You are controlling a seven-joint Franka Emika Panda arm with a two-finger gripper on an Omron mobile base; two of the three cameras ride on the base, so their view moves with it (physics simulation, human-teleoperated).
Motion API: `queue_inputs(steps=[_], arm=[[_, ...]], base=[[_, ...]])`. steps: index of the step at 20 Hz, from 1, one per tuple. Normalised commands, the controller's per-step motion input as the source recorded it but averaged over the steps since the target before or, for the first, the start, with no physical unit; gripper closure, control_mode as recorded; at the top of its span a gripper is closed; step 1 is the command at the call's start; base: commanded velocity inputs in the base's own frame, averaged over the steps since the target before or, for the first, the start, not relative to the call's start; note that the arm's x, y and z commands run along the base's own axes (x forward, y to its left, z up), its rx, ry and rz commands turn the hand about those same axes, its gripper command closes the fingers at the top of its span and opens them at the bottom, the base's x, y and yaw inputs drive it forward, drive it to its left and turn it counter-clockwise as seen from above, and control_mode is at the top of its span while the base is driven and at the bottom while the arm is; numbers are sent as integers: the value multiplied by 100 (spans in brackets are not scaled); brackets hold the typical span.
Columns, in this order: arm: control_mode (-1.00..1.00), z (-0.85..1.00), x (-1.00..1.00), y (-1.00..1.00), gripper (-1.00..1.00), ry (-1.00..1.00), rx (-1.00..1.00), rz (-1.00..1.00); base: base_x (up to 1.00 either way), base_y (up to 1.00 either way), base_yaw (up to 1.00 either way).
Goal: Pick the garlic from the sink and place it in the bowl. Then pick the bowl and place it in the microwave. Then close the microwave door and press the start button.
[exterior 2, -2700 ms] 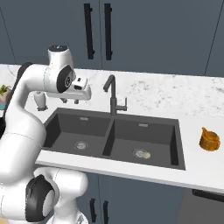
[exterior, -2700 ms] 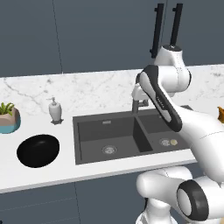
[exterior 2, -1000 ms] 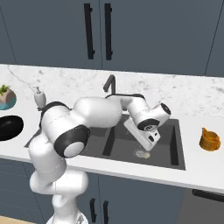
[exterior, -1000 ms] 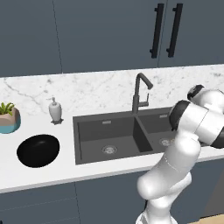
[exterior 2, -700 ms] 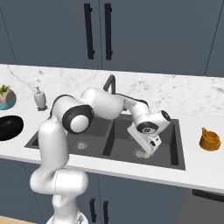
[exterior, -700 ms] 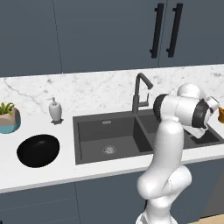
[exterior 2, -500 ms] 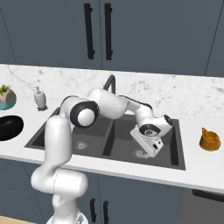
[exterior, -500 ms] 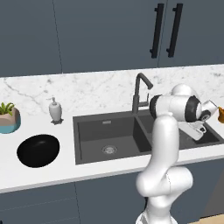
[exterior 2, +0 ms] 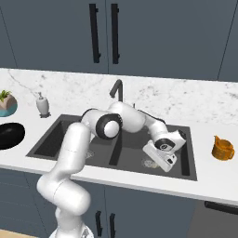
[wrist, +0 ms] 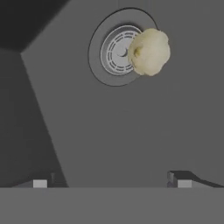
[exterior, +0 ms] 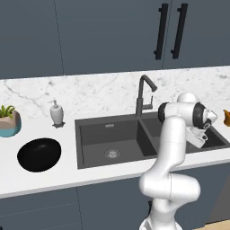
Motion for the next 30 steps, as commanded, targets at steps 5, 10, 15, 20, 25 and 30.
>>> queue_inputs(steps=[5, 10, 15, 20, 25, 30], arm=[[-100, -47, 34, 0, -100, 0, -7, 8], [-100, -31, 47, 0, -100, 0, -2, 7], [-100, -26, 66, -8, -100, 0, 0, 6], [-100, -53, 46, -26, -100, 0, 0, 7], [-100, -57, -2, -12, -100, 0, 0, 5], [-100, -39, -35, 4, -100, 0, 0, 3]], base=[[0, 0, 0], [0, 0, 0], [0, 0, 0], [0, 0, 0], [0, 0, 0], [0, 0, 0]])
